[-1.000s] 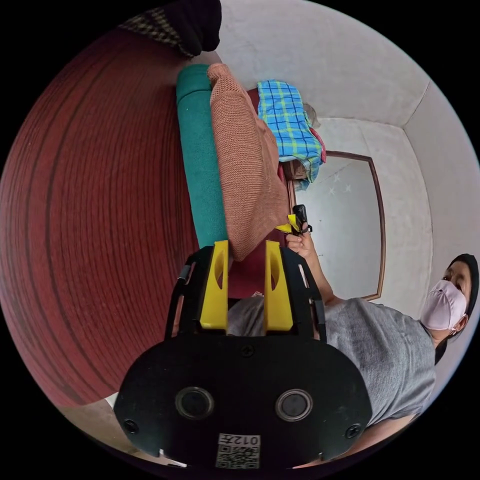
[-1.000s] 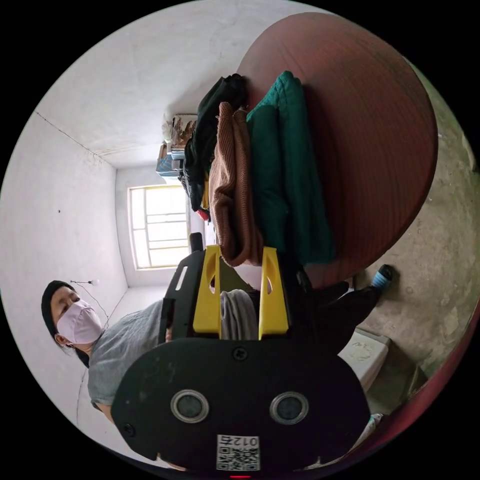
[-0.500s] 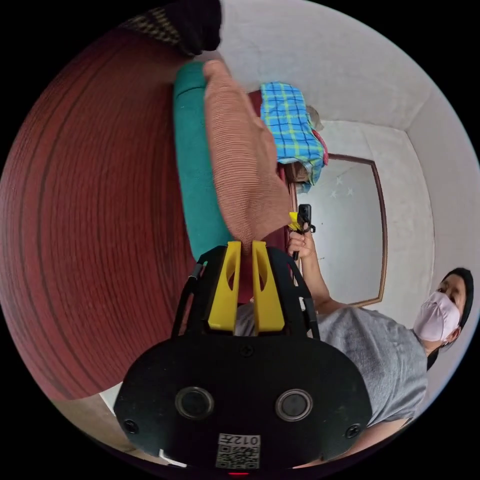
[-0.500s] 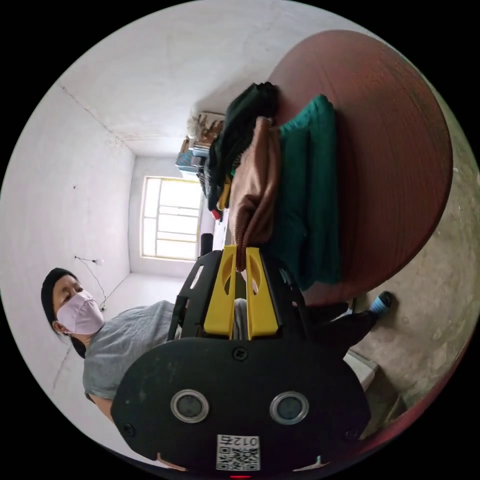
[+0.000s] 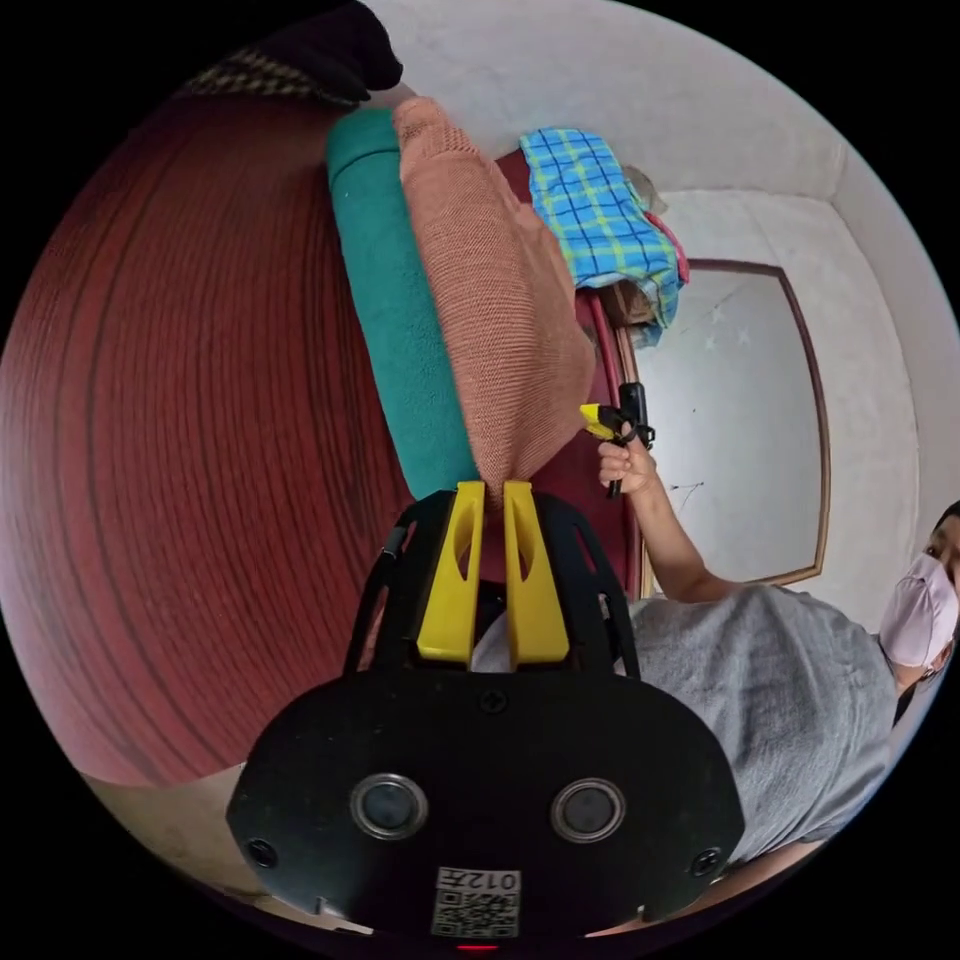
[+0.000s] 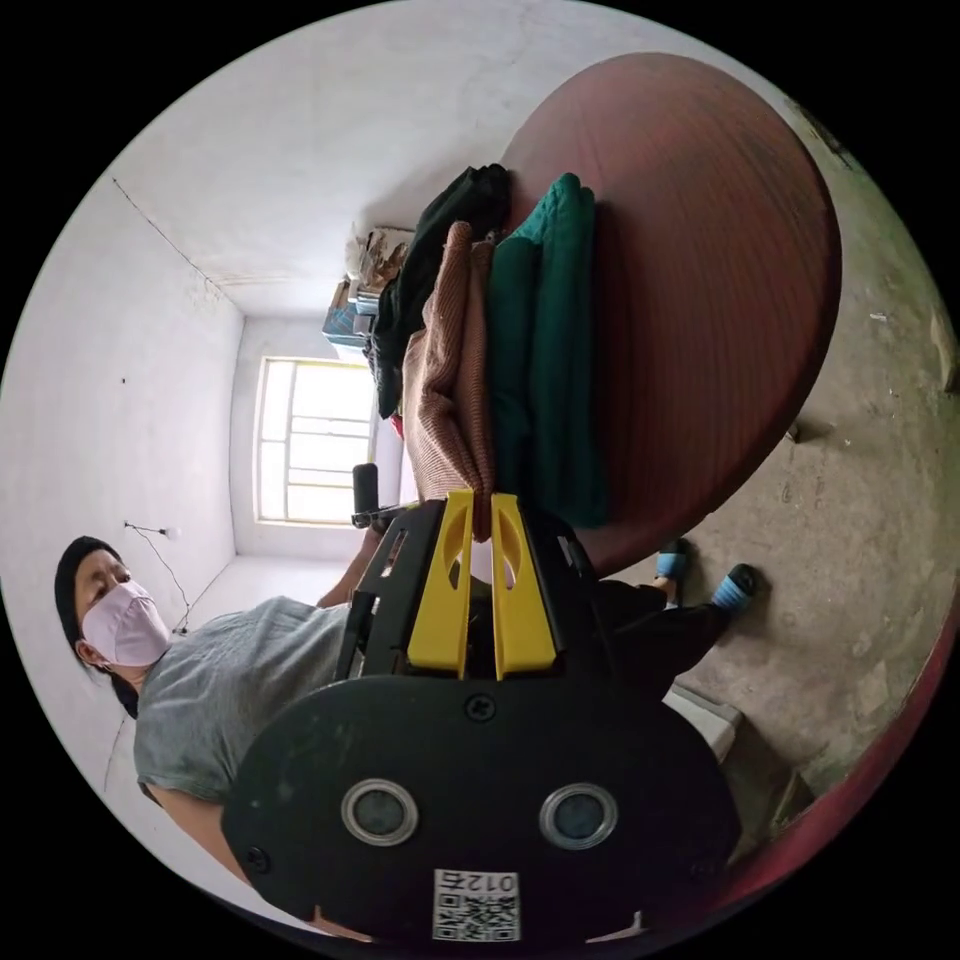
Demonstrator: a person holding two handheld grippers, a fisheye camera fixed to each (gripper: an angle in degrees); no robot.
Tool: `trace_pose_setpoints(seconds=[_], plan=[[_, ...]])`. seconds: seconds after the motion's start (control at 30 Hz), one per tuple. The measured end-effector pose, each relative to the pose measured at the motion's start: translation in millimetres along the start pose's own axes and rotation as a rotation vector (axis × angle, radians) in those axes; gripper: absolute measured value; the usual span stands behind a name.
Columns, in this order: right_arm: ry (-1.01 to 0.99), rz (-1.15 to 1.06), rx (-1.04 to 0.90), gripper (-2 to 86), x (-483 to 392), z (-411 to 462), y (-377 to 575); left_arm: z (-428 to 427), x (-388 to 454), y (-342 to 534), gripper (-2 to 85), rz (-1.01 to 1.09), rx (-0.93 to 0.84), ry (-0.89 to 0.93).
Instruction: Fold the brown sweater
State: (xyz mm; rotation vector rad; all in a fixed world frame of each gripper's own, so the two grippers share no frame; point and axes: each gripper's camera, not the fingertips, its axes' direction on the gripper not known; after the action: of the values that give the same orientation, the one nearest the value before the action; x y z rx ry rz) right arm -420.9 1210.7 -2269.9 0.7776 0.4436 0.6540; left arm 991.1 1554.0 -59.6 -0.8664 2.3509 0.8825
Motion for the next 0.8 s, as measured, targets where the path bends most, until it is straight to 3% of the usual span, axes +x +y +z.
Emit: trace_pose_setpoints(seconds=[0.2,0.4,0.53,0.8], plan=[[-0.094,0.017,0.018,3.3,2,3,7,-13,-9,16,4.9,-0.010,0.093,0.139],[0.007,-0.029,0.129,8.9,-25,-31,-37,-75,-25,12,8.3,-0.065,0.306,0.121],[-0.028,-0.053,0.188,10.9,-31,-19,-109,-85,-26,-24,9.9,-0.052,0.352,0.144],[0.027,-0.062,0.083,15.6,-12,64,-248,-68,-16,-101,11.4,-0.072,0.359,0.087]])
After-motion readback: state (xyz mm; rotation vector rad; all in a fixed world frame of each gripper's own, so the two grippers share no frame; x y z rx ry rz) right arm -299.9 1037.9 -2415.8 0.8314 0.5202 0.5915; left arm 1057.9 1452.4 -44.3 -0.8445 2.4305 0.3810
